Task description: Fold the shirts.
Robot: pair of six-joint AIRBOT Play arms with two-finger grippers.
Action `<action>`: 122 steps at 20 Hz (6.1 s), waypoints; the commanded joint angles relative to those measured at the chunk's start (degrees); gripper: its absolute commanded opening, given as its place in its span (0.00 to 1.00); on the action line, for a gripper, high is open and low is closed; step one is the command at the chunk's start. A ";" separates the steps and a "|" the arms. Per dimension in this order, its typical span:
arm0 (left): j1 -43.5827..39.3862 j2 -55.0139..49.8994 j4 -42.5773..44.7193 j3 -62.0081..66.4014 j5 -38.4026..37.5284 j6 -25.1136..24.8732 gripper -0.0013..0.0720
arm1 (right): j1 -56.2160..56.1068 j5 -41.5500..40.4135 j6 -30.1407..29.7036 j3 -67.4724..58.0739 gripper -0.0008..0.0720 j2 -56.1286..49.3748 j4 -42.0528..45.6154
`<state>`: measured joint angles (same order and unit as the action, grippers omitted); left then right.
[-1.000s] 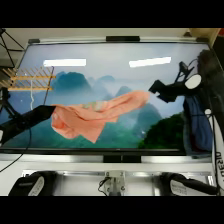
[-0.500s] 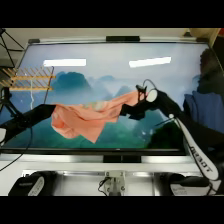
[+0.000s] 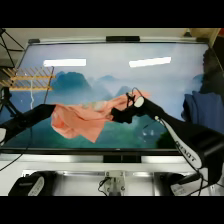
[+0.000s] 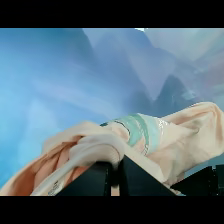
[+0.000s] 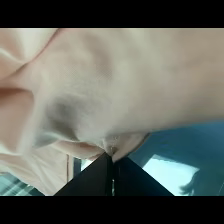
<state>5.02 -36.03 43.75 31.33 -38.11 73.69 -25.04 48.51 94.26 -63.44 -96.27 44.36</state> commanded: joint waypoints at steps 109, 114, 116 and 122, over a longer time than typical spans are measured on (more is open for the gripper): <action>11.39 -0.81 22.32 86.42 -29.22 16.15 0.07 | 24.68 11.10 -5.77 -38.51 0.09 63.43 39.87; 11.39 -0.52 26.40 83.27 -41.57 15.26 0.07 | 24.70 27.50 -4.20 -38.49 0.09 61.48 46.23; 11.39 -1.62 26.43 78.14 -42.29 11.43 0.07 | 24.68 35.39 -6.80 -38.45 0.09 56.87 46.42; 11.37 -12.92 26.49 56.39 -42.95 6.36 0.07 | 24.70 44.50 -7.74 -30.97 0.10 36.68 49.16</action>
<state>16.32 -43.94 69.89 97.45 -81.32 83.11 -0.40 88.82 86.96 -98.56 -51.66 91.61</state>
